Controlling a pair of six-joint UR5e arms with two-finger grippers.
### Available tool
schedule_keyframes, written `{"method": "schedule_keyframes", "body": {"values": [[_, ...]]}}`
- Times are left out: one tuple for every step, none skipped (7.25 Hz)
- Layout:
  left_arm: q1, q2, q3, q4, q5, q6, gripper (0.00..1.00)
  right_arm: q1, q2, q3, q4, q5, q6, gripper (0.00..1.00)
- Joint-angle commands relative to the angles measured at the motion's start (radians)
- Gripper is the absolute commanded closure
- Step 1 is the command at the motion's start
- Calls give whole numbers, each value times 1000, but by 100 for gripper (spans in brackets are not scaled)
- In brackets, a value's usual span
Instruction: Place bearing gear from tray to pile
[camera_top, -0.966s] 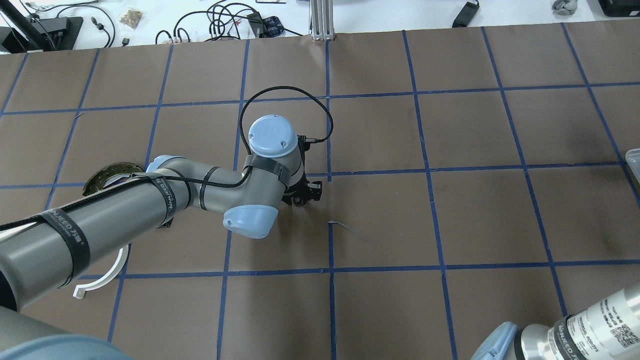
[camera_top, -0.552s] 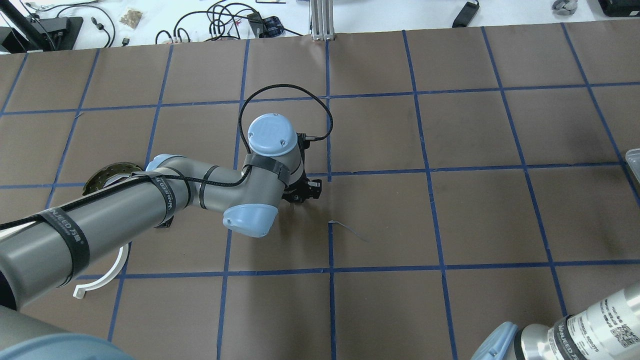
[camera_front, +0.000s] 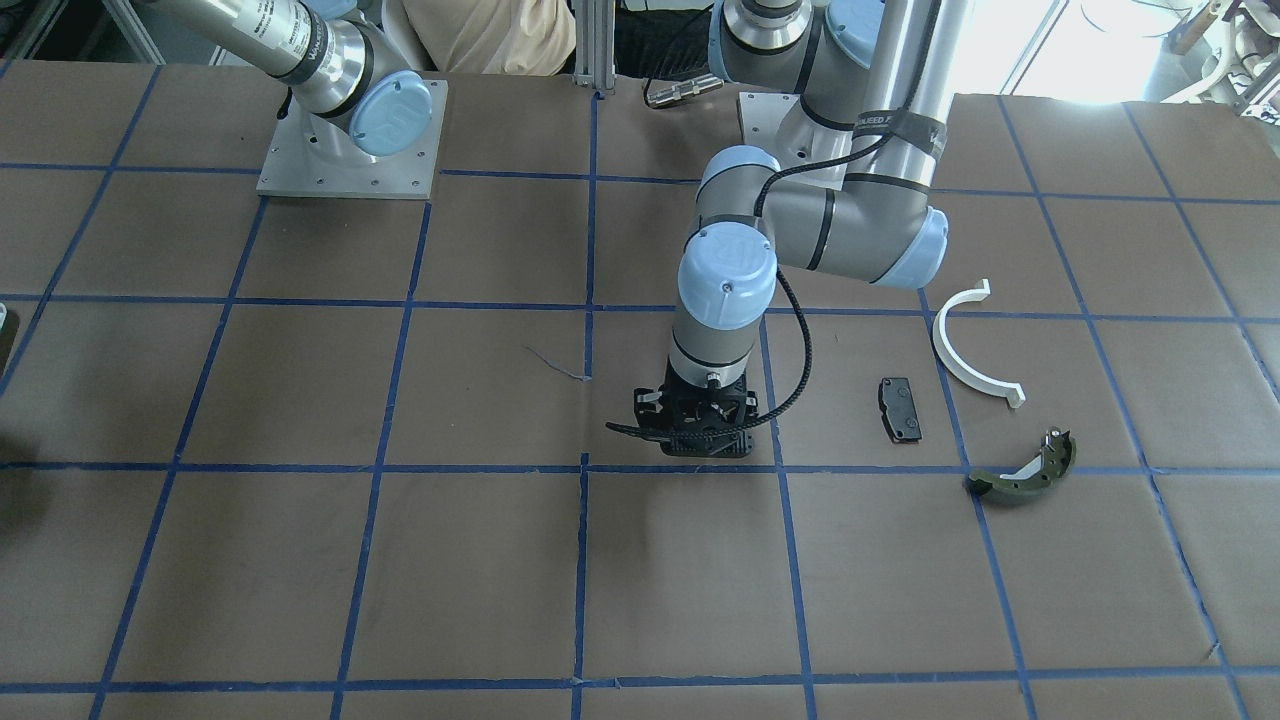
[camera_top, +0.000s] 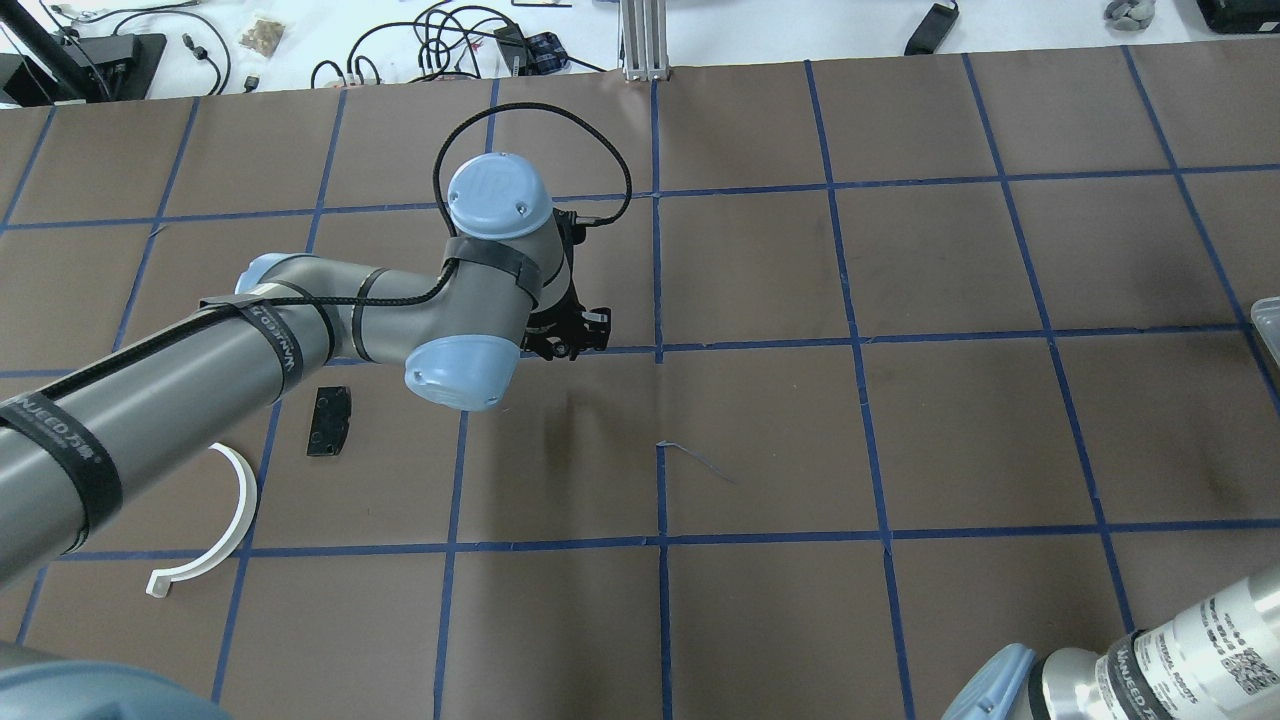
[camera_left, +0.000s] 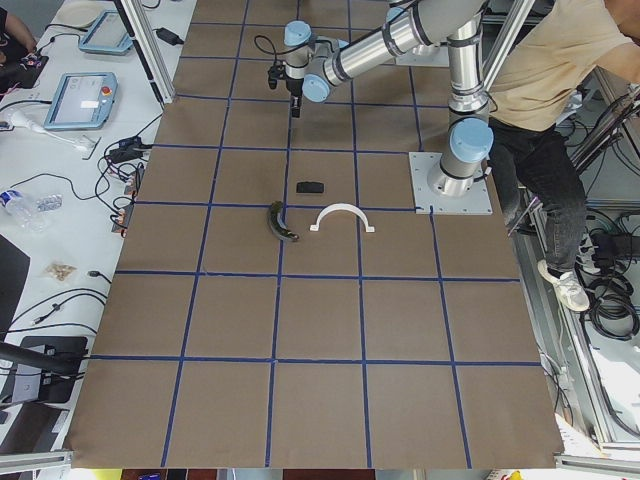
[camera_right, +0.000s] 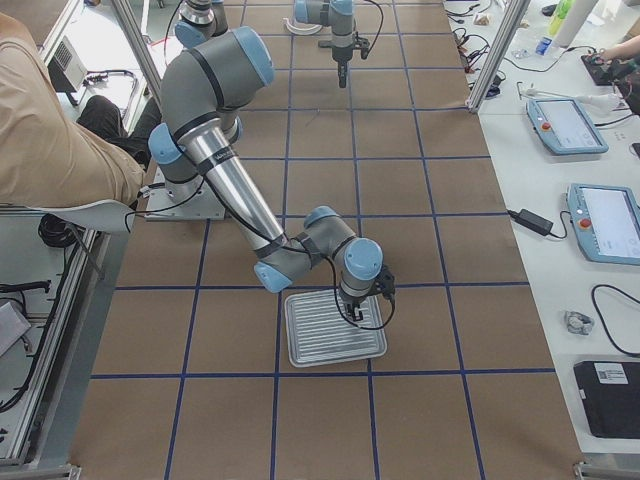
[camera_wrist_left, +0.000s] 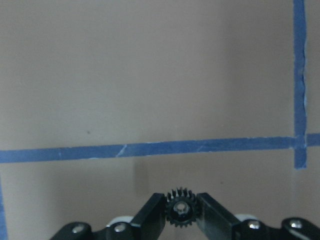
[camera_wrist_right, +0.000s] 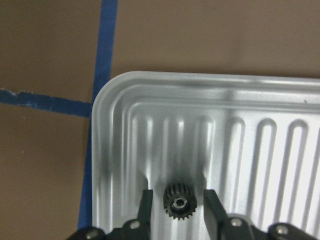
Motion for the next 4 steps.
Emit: {"method": "schedule_keyframes", "body": {"values": [[141,28,9,-73,61,179,100,0,1,0,1,0,1,56],[221,40,5,-90,63,279,100,0,1,1,1,0,1,61],[291,56,-18,-86,66,377,100,0,1,0,1,-2,-4,69],[365,68,-46,-75,65,446,100,0,1,1,1,0,-2,74]]}}
